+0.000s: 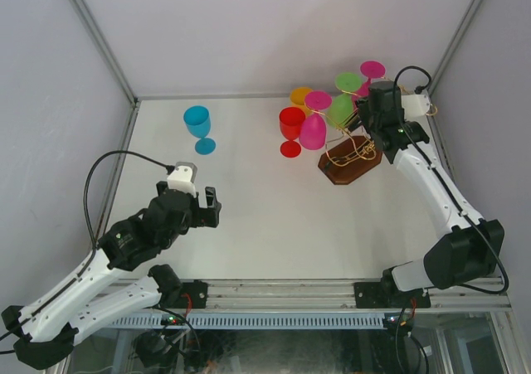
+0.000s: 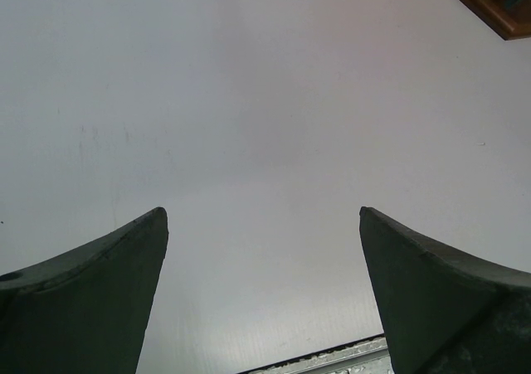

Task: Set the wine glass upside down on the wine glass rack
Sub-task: Adjust the wine rack at the center of the board, then pick up the wine glass at the center of the board.

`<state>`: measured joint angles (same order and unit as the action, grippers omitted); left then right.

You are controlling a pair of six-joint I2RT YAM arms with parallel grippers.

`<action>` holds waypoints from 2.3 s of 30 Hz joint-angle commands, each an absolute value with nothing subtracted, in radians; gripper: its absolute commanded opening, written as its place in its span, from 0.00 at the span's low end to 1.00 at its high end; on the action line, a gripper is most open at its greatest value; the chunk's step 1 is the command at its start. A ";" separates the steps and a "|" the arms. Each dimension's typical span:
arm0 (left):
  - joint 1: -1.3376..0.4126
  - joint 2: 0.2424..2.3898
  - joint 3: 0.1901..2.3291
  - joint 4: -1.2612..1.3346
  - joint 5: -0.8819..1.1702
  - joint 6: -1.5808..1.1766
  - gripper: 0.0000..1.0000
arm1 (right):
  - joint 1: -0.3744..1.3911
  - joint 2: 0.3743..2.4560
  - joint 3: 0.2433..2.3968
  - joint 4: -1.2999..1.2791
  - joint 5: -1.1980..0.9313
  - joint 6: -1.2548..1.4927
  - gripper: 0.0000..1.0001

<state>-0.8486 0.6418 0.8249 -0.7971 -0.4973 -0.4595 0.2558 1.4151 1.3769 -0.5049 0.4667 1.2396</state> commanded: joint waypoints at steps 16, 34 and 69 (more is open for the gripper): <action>-0.850 0.763 0.922 -0.587 -0.528 -0.395 1.00 | 0.214 0.999 1.265 -0.474 0.439 0.811 0.93; -0.697 1.426 1.191 -0.037 -0.095 -0.117 1.00 | 0.207 0.612 1.051 -0.547 0.071 0.497 0.91; -0.533 2.000 1.612 0.061 0.250 0.045 1.00 | 0.171 0.663 0.986 -0.527 -0.029 0.453 0.92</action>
<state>-0.5323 1.9636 1.5131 0.0772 0.2131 0.0101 0.1822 0.6651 0.9890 -0.5724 -0.0093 0.4728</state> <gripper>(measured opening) 0.996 0.920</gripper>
